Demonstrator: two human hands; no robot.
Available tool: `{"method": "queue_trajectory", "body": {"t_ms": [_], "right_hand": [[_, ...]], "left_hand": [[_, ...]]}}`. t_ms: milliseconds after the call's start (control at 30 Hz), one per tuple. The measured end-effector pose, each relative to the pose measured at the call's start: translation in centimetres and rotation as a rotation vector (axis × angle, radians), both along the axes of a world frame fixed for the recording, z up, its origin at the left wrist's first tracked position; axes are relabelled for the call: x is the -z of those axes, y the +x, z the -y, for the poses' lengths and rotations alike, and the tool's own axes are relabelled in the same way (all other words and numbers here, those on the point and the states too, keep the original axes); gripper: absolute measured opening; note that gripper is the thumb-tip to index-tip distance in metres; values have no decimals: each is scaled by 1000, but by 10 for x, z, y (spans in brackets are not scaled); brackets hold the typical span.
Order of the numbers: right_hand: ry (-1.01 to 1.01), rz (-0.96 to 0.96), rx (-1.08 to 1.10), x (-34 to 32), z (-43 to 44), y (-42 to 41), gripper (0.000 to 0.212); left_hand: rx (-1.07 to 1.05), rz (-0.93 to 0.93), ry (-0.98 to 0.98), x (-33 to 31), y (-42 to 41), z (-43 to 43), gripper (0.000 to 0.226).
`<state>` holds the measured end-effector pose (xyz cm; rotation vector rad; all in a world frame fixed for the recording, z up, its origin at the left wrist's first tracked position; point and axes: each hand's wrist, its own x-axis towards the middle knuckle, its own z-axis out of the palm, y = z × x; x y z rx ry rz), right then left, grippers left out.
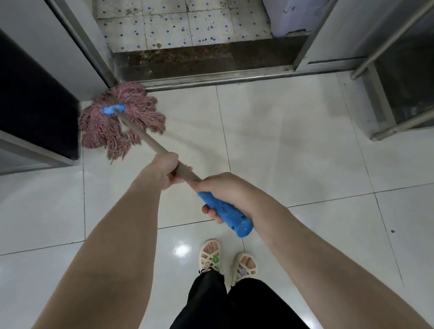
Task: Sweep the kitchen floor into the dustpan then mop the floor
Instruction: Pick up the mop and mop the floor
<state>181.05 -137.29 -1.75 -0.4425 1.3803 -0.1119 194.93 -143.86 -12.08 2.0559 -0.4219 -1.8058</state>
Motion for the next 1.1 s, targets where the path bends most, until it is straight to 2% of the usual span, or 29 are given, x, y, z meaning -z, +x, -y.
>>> {"method": "queue_trajectory", "body": {"t_ms": [267, 467, 500, 600, 767, 867, 1000, 1100], "right_hand": [[9, 47, 73, 2, -27, -55, 24], [-27, 8, 87, -10, -57, -152, 27], [-55, -14, 105, -13, -75, -197, 26], [-59, -38, 151, -22, -100, -250, 24], [-62, -141, 280, -37, -165, -380, 34], [-58, -192, 384, -47, -200, -431, 40], [-34, -217, 556, -55, -238, -489, 25], [-66, -253, 683, -55, -253, -517, 22]], "left_hand": [[53, -14, 16, 5, -53, -21, 37], [109, -49, 3, -4, -154, -48, 41], [122, -72, -6, -4, -203, -62, 41], [160, -87, -32, -6, -263, -80, 40], [344, -151, -21, -9, -415, -127, 42], [454, -167, -14, -10, -483, -150, 45], [617, -225, -42, -20, -568, -178, 43], [705, -277, -49, -27, -618, -189, 39]]}}
